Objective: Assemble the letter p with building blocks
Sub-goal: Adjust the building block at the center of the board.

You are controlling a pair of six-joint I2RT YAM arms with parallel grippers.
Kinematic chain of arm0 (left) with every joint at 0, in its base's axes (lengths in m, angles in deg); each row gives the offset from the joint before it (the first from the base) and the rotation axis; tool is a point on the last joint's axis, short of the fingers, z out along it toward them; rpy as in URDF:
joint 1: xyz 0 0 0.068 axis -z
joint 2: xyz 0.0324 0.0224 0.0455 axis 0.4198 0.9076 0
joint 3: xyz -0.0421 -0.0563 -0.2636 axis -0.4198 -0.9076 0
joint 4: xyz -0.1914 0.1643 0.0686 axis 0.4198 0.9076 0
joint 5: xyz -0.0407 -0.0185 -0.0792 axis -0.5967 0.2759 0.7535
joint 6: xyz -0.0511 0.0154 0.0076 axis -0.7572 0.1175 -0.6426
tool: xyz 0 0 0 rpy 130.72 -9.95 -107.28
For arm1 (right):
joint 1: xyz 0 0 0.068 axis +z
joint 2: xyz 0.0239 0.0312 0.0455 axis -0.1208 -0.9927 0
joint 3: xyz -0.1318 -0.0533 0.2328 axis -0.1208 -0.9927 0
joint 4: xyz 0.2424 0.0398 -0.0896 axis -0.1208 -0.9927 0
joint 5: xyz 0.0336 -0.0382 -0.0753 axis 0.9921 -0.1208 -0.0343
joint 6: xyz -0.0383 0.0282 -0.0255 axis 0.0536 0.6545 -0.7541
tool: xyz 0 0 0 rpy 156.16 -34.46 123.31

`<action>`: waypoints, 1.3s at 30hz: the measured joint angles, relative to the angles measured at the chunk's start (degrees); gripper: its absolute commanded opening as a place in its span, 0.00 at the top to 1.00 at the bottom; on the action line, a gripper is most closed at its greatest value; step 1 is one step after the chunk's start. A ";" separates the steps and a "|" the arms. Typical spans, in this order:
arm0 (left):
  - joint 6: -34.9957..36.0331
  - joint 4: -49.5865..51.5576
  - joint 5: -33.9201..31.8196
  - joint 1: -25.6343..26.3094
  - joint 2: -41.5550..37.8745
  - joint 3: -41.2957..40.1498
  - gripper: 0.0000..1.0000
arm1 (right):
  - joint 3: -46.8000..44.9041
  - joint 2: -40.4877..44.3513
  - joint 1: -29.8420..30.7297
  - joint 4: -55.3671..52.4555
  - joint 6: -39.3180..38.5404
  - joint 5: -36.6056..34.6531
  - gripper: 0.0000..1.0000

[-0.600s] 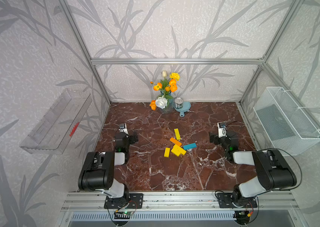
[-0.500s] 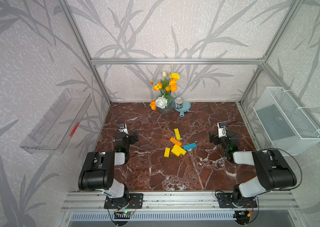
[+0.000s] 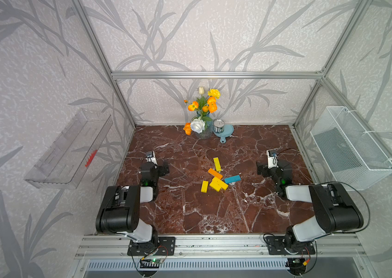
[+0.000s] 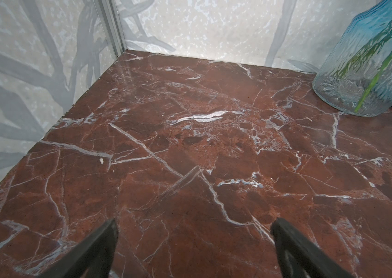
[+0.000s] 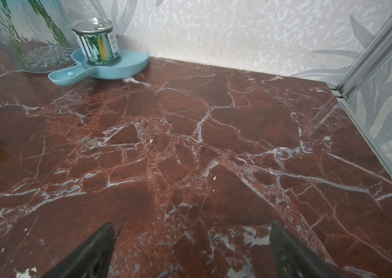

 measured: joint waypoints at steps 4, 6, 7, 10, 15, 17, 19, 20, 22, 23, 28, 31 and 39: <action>0.55 0.02 1.36 -0.04 0.00 0.02 0.00 | 0.00 0.00 -2.27 0.09 0.35 3.65 0.01; 0.74 0.07 1.95 -0.04 0.00 0.02 0.00 | 0.00 0.00 -3.41 0.13 0.44 4.96 0.01; 0.83 0.07 2.10 -0.04 0.00 0.02 0.00 | 0.00 0.00 -3.78 0.11 0.52 5.31 0.01; 1.01 0.13 2.45 -0.07 0.00 0.02 0.00 | -0.02 0.00 -3.69 0.39 0.59 6.36 0.01; 0.13 10.51 -0.31 -0.24 -3.93 3.52 0.00 | 4.55 8.61 3.69 -13.79 -1.25 1.18 0.01; -1.38 19.02 -2.01 -0.20 -8.96 8.44 0.00 | 10.54 12.52 8.09 -20.00 -1.49 0.31 0.01; -2.64 23.54 -3.30 0.28 -14.62 13.11 0.00 | 20.22 13.49 12.24 -27.12 -1.53 -0.98 0.01; -3.30 25.31 -3.98 0.72 -17.64 15.52 0.00 | 25.99 12.96 14.60 -31.67 -1.42 -2.25 0.01; -4.74 29.00 -5.09 1.92 -22.27 19.65 0.00 | 35.54 11.02 18.21 -38.47 -0.66 -4.02 0.01; -5.20 31.32 -5.90 2.58 -24.09 21.84 0.00 | 39.17 10.03 20.00 -41.51 0.13 -4.46 0.01; -8.48 42.05 -10.93 4.11 -30.53 28.24 0.00 | 43.04 6.03 26.34 -53.09 5.07 -4.74 0.08; -10.93 48.78 -13.86 4.09 -33.64 29.73 0.00 | 41.31 2.91 27.30 -58.05 8.33 -3.82 0.17; -14.25 58.34 -13.77 4.04 -35.67 34.56 0.00 | 45.42 -10.10 27.30 -66.73 11.19 2.16 0.17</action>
